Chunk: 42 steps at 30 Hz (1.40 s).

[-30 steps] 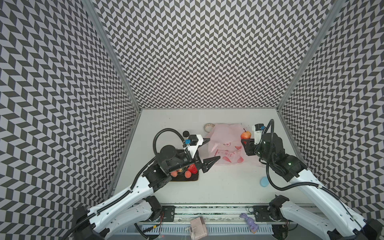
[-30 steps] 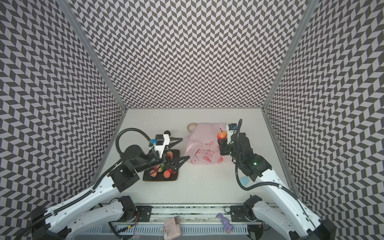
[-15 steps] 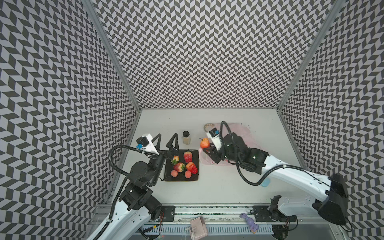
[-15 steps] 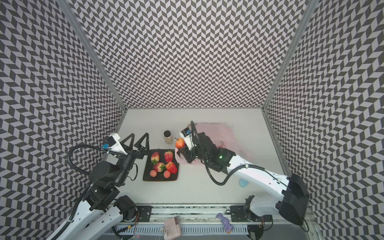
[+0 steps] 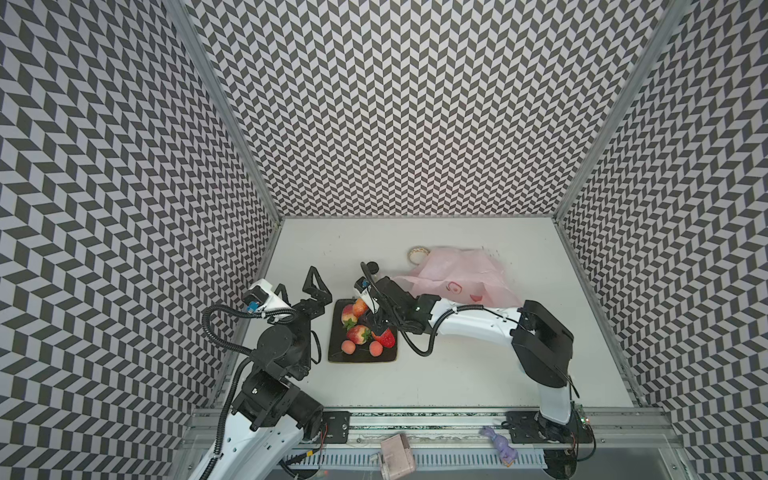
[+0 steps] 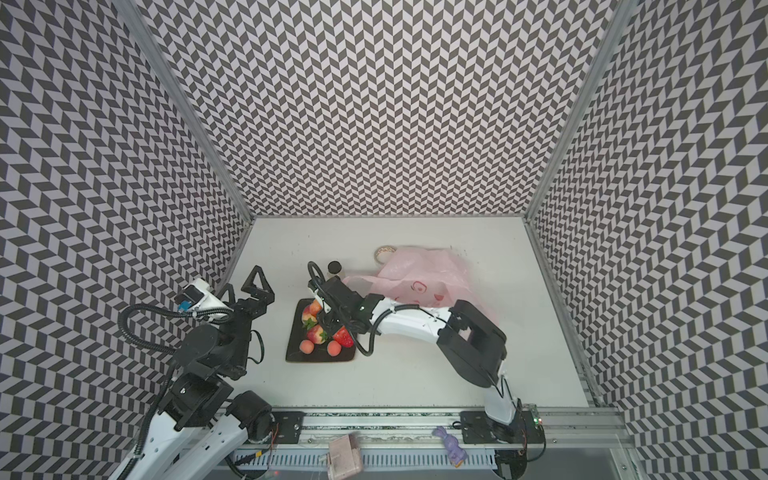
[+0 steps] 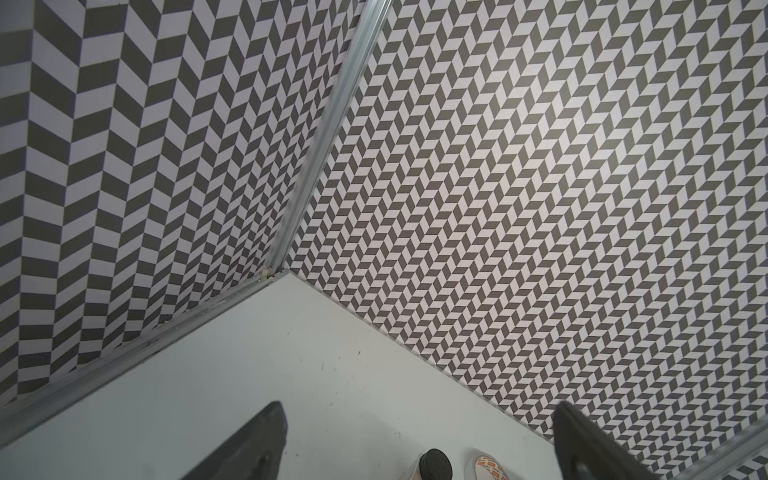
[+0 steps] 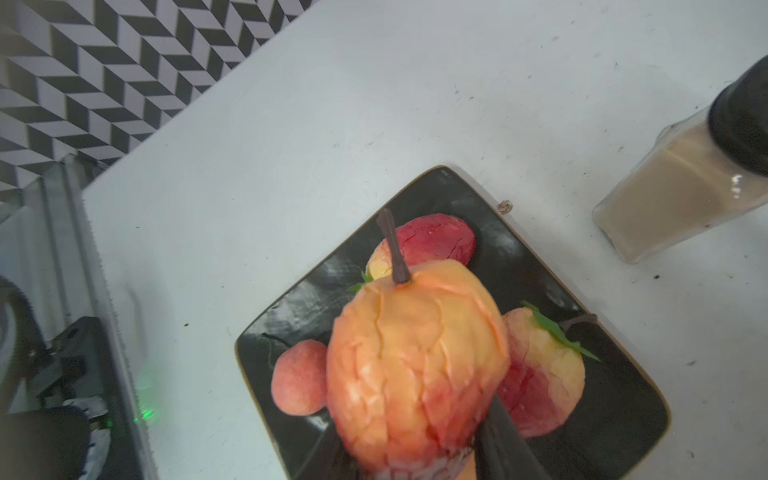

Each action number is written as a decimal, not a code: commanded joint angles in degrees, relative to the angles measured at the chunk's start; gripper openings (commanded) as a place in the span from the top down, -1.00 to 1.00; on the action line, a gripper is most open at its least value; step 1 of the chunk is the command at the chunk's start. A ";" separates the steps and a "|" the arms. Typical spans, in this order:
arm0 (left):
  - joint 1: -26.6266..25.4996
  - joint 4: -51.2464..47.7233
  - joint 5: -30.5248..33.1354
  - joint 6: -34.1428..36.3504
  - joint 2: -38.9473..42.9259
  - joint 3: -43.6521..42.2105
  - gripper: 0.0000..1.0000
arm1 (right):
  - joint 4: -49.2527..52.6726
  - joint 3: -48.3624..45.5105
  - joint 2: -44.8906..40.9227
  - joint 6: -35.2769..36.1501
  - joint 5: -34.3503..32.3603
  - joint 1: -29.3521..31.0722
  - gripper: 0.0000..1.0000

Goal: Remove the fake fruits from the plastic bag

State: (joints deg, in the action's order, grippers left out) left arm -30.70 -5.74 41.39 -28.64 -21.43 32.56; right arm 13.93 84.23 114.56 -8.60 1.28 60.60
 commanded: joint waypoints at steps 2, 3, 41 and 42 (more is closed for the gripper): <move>0.35 -2.90 2.21 -2.09 1.20 -1.13 -1.00 | 1.79 3.47 3.21 -0.16 -0.94 0.34 0.36; 0.45 -3.03 2.21 -2.12 1.30 -1.39 -1.00 | 1.80 3.49 3.74 -0.22 -0.78 0.35 0.32; 21.62 14.38 -16.40 2.11 -17.43 -3.63 -1.00 | 0.94 -26.89 -59.54 -7.08 -25.36 -32.42 -0.40; 22.63 14.67 -16.47 2.64 -17.50 -4.10 -1.00 | -0.96 -29.20 -59.95 -6.78 -24.42 -35.55 -0.44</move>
State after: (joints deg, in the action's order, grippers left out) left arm -10.44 6.46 26.94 -26.83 -39.11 29.54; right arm 16.95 59.40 55.99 -15.05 -21.93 30.72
